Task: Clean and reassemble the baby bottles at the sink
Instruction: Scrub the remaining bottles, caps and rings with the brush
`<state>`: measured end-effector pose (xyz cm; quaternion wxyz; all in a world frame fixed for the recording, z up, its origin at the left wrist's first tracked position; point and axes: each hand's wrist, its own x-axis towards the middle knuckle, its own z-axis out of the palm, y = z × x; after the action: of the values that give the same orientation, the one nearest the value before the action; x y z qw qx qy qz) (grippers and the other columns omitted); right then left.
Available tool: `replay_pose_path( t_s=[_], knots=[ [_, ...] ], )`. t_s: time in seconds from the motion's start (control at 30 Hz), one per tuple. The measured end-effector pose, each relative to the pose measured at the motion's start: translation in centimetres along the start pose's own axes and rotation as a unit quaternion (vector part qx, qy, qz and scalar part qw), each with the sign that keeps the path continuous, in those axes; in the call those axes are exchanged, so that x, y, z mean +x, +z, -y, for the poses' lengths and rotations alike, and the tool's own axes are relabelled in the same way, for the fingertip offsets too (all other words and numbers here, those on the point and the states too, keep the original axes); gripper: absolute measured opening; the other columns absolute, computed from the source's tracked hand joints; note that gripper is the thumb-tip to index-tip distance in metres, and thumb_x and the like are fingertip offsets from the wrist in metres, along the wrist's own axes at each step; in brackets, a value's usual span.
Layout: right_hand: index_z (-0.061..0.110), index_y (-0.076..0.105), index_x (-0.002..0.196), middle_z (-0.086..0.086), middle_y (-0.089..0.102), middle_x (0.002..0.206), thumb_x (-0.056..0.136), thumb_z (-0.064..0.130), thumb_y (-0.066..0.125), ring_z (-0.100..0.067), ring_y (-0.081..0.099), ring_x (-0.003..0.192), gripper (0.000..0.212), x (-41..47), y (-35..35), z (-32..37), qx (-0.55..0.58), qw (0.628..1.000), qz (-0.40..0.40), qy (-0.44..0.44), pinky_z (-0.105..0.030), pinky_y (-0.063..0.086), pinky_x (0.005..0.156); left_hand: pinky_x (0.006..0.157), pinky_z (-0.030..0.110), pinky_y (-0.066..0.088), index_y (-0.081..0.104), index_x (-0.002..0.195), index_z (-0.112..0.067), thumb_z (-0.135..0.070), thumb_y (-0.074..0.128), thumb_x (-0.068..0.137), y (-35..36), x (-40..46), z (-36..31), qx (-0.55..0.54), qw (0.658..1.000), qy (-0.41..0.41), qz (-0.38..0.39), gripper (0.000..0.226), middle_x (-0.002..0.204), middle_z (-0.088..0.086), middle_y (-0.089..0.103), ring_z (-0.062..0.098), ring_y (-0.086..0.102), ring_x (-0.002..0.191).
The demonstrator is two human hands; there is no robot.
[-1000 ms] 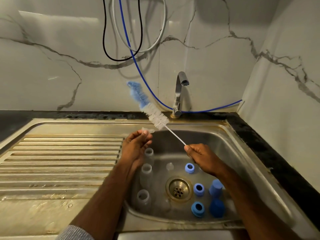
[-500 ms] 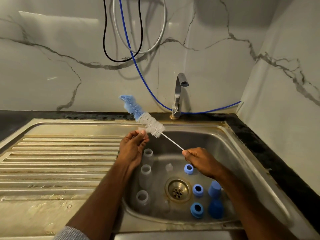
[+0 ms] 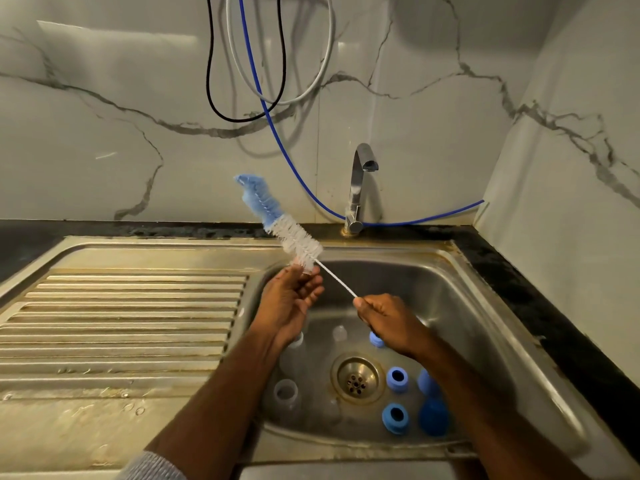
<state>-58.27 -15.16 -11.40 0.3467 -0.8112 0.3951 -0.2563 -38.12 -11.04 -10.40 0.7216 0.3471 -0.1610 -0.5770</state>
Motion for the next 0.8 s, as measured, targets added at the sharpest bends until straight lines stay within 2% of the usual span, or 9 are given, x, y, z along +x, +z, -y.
replay_pose_path(
  t_s=[0.1,0.17,0.23,0.4,0.5,0.6,0.7,0.73,0.8],
  knots=[
    [0.024,0.045,0.059,0.011,0.042,0.047,0.106,0.033,0.045,-0.003,0.037,0.044,0.048,-0.1,0.5,0.6,0.081,0.997,-0.012,0.006,-0.023,0.034,0.049,0.07,0.029,0.059,0.068,0.102,-0.008,-0.028,0.064,0.092,1.0,-0.5,0.3,-0.012,0.999,-0.015,0.03,0.022,0.087,0.009,0.073,0.016,0.069,0.074],
    [0.024,0.045,0.061,0.009,0.037,0.049,0.107,0.039,0.042,-0.006,0.03,0.04,0.048,-0.5,-0.5,0.5,0.139,0.988,0.043,0.054,-0.022,0.025,0.041,0.073,0.028,0.058,0.067,0.102,-0.009,-0.027,0.063,0.094,1.0,-0.4,-0.3,-0.049,0.999,-0.006,0.02,0.02,0.086,0.008,0.071,0.014,0.067,0.075],
    [0.025,0.046,0.06,0.003,0.035,0.051,0.106,0.045,0.04,-0.01,0.027,0.041,0.05,-0.9,-1.7,0.2,0.137,0.982,0.094,0.085,-0.027,0.018,0.044,0.074,0.028,0.059,0.066,0.106,-0.008,-0.026,0.065,0.091,0.7,-0.2,-1.1,-0.083,0.996,0.008,0.01,0.024,0.09,0.009,0.071,0.015,0.067,0.08],
    [0.025,0.046,0.061,0.005,0.036,0.05,0.107,0.042,0.038,-0.008,0.026,0.04,0.05,-1.0,-1.4,0.7,0.142,0.983,0.084,0.077,-0.022,0.022,0.039,0.073,0.03,0.06,0.065,0.105,-0.008,-0.018,0.055,0.1,0.5,-0.5,-0.4,0.007,0.998,0.022,0.06,0.015,0.093,0.013,0.07,0.018,0.068,0.078],
    [0.023,0.046,0.063,0.008,0.035,0.049,0.107,0.04,0.039,-0.006,0.026,0.04,0.048,-0.9,-1.1,0.9,0.156,0.983,0.065,0.075,-0.019,0.024,0.038,0.078,0.033,0.059,0.062,0.108,-0.009,-0.011,0.052,0.1,0.8,-0.7,-0.3,0.001,0.996,0.042,0.08,0.013,0.098,0.015,0.071,0.019,0.067,0.079],
    [0.019,0.045,0.066,0.006,0.034,0.05,0.107,0.038,0.04,-0.007,0.026,0.04,0.046,-1.0,-1.8,0.4,0.152,0.983,0.052,0.092,-0.018,0.024,0.038,0.087,0.037,0.057,0.056,0.124,-0.011,-0.002,0.05,0.098,0.2,-0.4,-1.3,-0.026,0.995,0.05,0.078,0.029,0.104,0.018,0.07,0.024,0.067,0.084],
    [0.018,0.047,0.069,0.007,0.035,0.05,0.106,0.039,0.041,-0.005,0.027,0.039,0.044,-0.8,-2.4,-0.2,0.126,0.985,0.024,0.119,-0.019,0.024,0.038,0.081,0.033,0.062,0.06,0.122,-0.002,0.006,0.051,0.095,-0.4,-0.5,-1.0,0.123,0.987,0.057,0.086,0.03,0.105,0.022,0.07,0.031,0.07,0.093],
    [0.018,0.047,0.069,0.007,0.035,0.05,0.106,0.04,0.041,-0.005,0.026,0.039,0.043,-0.6,-2.6,-0.4,0.126,0.984,0.011,0.129,-0.02,0.022,0.039,0.081,0.034,0.062,0.064,0.117,-0.001,0.006,0.057,0.093,-0.6,-0.5,-0.6,0.204,0.973,0.071,0.081,0.026,0.105,0.022,0.071,0.034,0.071,0.095],
    [0.019,0.046,0.068,0.007,0.033,0.05,0.106,0.04,0.041,-0.006,0.023,0.039,0.044,-0.4,-3.2,-1.0,0.134,0.98,-0.011,0.145,-0.02,0.019,0.04,0.086,0.038,0.062,0.069,0.104,-0.004,-0.003,0.071,0.088,-1.0,-0.4,0.4,0.374,0.917,0.115,0.074,0.016,0.1,0.014,0.074,0.029,0.072,0.097]
  ],
)
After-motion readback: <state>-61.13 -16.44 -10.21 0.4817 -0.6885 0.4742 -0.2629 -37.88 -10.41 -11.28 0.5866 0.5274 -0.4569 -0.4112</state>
